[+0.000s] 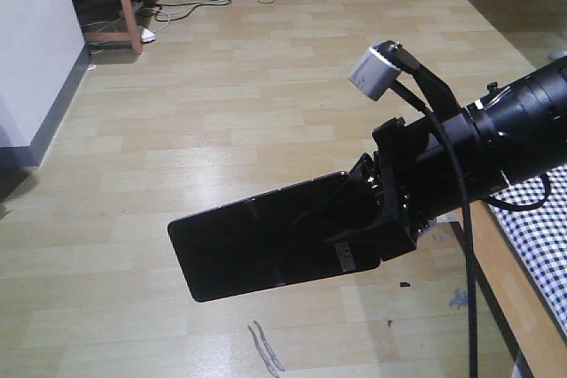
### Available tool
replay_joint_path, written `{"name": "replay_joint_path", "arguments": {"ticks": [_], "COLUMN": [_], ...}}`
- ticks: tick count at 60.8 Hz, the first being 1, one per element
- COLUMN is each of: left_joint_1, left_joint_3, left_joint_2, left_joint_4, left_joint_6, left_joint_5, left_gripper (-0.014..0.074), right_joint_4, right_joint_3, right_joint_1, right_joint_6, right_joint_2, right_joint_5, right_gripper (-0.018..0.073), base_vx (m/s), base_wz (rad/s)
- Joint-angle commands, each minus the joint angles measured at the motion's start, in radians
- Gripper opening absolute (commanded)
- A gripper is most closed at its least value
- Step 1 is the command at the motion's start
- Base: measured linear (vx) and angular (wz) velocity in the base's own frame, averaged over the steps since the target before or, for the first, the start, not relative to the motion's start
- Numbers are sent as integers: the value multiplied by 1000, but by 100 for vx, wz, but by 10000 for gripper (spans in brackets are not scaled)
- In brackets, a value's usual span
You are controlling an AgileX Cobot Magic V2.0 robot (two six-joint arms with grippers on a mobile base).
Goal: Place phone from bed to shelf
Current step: 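Hold the phone in the right gripper while the base turns away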
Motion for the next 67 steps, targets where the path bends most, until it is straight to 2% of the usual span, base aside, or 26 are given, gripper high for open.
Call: {"name": "replay_joint_path", "arguments": {"ticks": [1, 33, 67], "left_joint_1": [0, 0, 0], "left_joint_3": [-26, -26, -26], "left_joint_2": [-10, -10, -10], "left_joint_4": [-5, -5, -5], "left_joint_6": [-4, -4, -4], "left_joint_5": [-70, -70, -70], "left_gripper": [1, 1, 1], "right_joint_4": [80, 80, 80], "right_joint_3": [-24, -24, -24], "right_joint_1": [-2, -2, -2], "right_joint_6": [-5, -5, -5], "right_joint_2": [-35, -35, -35], "right_joint_5": [58, 58, 58], "right_gripper": [-1, -1, -1], "base_vx": [-4, 2, 15], "base_wz": [15, 1, 3]}}
